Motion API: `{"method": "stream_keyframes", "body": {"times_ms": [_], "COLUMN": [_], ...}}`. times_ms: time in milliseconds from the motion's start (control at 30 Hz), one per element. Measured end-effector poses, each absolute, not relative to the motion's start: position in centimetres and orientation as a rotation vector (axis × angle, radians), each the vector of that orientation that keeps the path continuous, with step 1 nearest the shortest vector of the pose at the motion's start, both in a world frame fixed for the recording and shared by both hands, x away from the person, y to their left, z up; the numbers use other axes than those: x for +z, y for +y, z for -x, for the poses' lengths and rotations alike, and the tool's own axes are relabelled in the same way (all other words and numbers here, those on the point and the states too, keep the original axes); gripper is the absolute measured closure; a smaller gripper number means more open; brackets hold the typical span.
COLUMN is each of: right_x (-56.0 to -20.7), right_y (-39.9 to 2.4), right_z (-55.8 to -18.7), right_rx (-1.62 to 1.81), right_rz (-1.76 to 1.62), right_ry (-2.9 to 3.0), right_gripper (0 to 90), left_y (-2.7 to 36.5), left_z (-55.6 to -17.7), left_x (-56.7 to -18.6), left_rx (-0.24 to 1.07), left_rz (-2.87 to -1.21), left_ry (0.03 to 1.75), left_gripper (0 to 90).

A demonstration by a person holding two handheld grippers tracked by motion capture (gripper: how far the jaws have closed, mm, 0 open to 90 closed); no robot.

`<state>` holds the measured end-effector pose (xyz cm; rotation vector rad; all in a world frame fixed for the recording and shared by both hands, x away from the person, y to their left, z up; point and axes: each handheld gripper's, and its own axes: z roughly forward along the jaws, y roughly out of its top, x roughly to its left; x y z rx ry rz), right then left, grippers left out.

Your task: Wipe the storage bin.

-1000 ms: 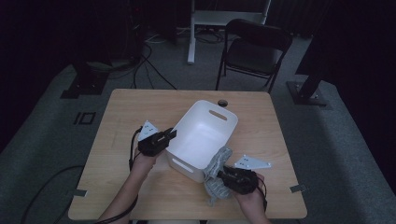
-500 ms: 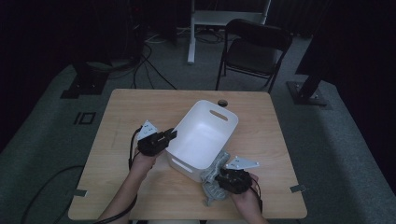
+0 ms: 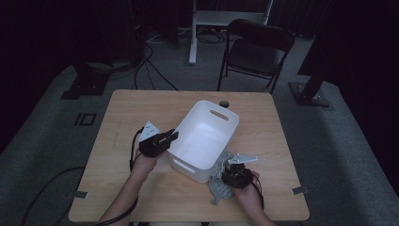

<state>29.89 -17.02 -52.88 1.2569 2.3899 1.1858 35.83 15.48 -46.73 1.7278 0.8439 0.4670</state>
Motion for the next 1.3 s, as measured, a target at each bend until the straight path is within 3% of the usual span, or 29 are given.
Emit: {"method": "stream_keyframes", "body": {"times_ms": [467, 900, 1133, 1300], "right_x": [-47.1, -50.1, -53.7, -52.9], "right_y": [-19.1, -19.1, -19.2, -19.4], "right_z": [-29.1, -30.9, -32.7, -32.6], "right_rx": [1.432, 1.318, 1.214, 1.230], "right_rz": [-1.165, -1.256, -1.386, -1.383], "right_ry": [2.167, 2.203, 2.256, 2.261], "right_gripper": [72.6, 72.6, 72.7, 73.2], "left_y": [15.4, 15.2, 15.2, 15.2], "left_z": [-35.9, -35.9, -35.9, -35.9], "left_x": [-46.7, -46.7, -46.7, -46.7], "left_rx": [0.463, 0.460, 0.480, 0.479], "left_rz": [-1.735, -1.734, -1.736, -1.725], "left_ry": [0.832, 0.827, 0.834, 0.847], "left_gripper": [77.2, 77.1, 77.1, 77.2]}}
